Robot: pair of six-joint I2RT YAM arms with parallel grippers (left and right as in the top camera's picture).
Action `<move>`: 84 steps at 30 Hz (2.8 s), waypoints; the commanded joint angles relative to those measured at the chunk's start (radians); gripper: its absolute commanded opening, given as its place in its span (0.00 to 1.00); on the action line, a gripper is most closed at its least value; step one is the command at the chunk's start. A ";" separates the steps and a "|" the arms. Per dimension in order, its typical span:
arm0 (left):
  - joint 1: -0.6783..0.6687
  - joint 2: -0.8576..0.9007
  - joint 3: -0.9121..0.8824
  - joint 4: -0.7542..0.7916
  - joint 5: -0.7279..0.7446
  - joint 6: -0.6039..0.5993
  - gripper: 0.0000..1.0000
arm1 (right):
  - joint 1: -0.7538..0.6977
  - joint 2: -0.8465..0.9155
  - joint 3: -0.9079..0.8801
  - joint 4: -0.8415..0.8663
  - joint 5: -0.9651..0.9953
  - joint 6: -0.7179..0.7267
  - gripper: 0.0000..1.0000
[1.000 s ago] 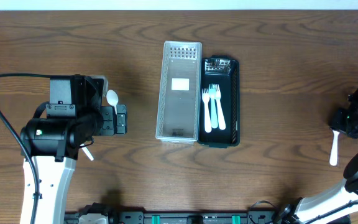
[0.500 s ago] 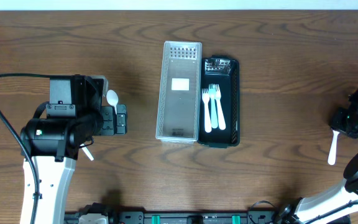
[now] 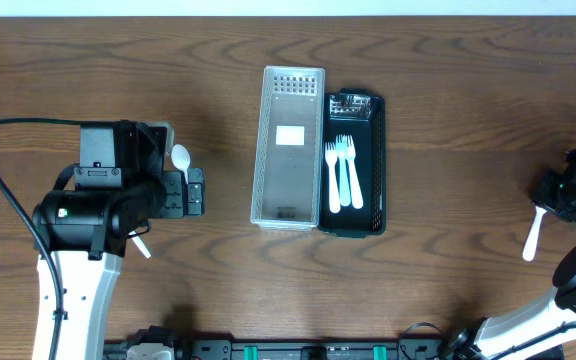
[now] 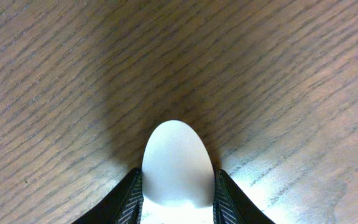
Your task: Pack container
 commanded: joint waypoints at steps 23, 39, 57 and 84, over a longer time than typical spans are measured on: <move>0.004 -0.003 0.023 -0.003 -0.013 0.003 0.98 | 0.773 -0.333 0.584 -0.438 -0.040 0.315 0.01; 0.004 -0.003 0.022 -0.017 -0.013 0.003 0.98 | 1.091 0.116 0.583 -0.462 0.053 0.495 0.01; 0.004 -0.005 0.023 -0.036 -0.012 0.002 0.98 | 1.077 0.084 0.632 -0.473 0.007 0.369 0.98; 0.006 0.617 0.129 0.165 -0.090 -0.134 0.98 | 0.608 -0.326 0.707 -0.772 0.011 0.197 0.99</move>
